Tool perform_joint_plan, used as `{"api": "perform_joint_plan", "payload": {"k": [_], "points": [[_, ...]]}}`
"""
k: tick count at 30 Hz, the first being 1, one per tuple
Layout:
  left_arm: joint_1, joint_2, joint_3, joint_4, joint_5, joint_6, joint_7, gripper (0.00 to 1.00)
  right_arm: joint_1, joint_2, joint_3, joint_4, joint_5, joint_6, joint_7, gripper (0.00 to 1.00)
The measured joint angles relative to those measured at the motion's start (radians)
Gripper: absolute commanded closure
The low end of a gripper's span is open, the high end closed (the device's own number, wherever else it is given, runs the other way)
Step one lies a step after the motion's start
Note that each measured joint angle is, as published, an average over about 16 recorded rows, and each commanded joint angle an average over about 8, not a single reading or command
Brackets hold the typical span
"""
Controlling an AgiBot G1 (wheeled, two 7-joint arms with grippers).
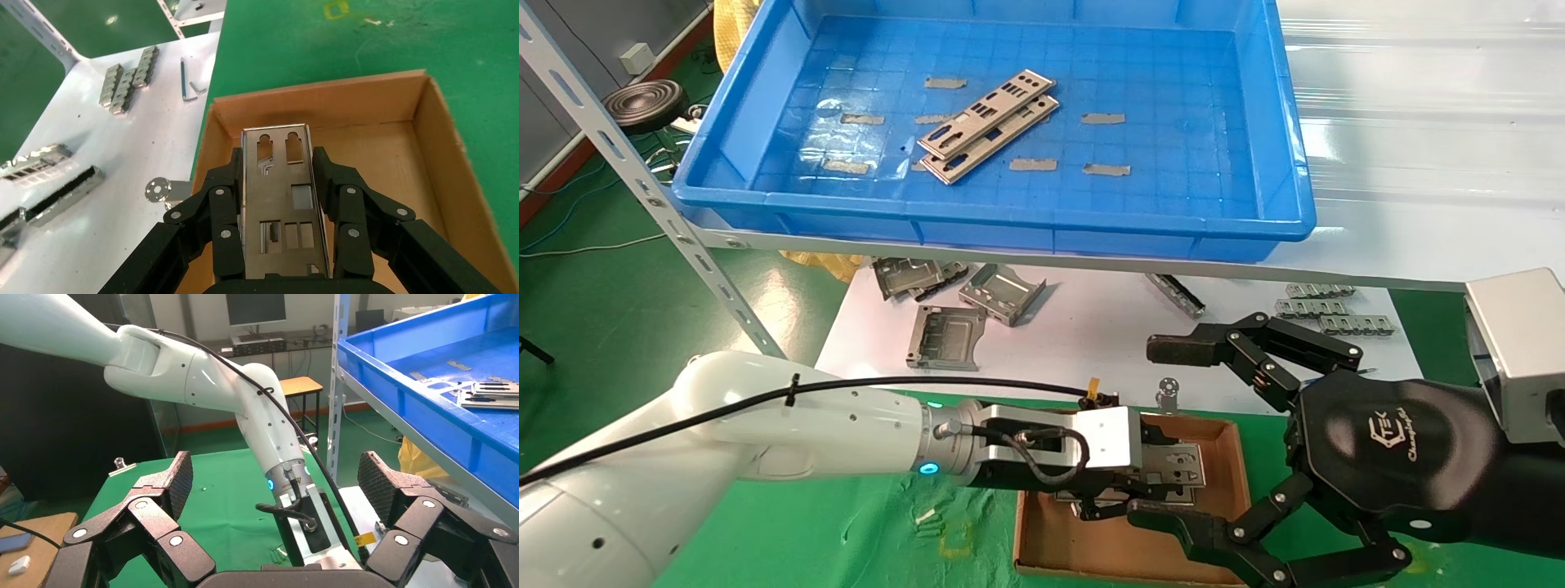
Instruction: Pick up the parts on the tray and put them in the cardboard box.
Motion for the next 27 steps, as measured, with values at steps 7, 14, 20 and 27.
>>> {"api": "perform_joint_plan", "payload": {"k": [7, 14, 20, 27], "points": [[0.01, 0.027, 0.014, 0.046, -0.003, -0.032, 0.048, 0.0, 0.0, 0.0, 0.0, 0.0, 0.0, 0.0, 0.0, 0.0], [0.013, 0.033, 0.038, 0.054, -0.018, -0.061, 0.068, 0.0, 0.0, 0.0, 0.0, 0.0, 0.0, 0.0, 0.0, 0.0], [0.008, 0.03, 0.053, 0.056, -0.052, -0.06, 0.059, 0.0, 0.0, 0.0, 0.0, 0.0, 0.0, 0.0, 0.0, 0.0], [-0.004, 0.004, 0.049, 0.071, -0.12, 0.014, 0.012, 0.0, 0.0, 0.0, 0.0, 0.0, 0.0, 0.0, 0.0, 0.0]]}}
